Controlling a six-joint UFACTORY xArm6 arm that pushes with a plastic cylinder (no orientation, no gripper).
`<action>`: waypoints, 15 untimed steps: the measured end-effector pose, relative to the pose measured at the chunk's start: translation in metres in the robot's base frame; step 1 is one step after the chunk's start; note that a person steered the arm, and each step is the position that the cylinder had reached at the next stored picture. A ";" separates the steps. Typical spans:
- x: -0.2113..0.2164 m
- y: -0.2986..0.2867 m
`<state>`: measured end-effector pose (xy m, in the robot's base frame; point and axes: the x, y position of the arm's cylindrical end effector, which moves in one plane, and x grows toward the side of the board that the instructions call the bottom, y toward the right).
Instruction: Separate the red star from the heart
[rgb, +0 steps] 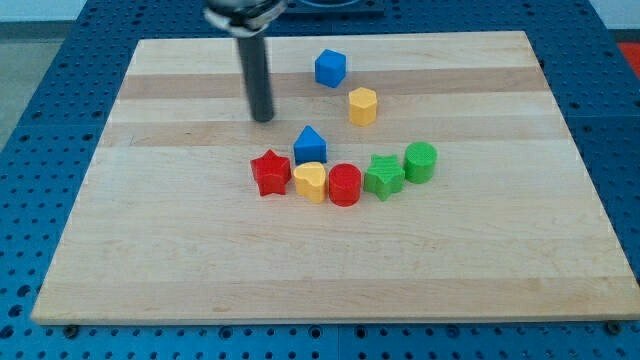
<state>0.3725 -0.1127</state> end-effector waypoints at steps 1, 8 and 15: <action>0.033 -0.013; 0.079 0.078; 0.121 0.070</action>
<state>0.4930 -0.0427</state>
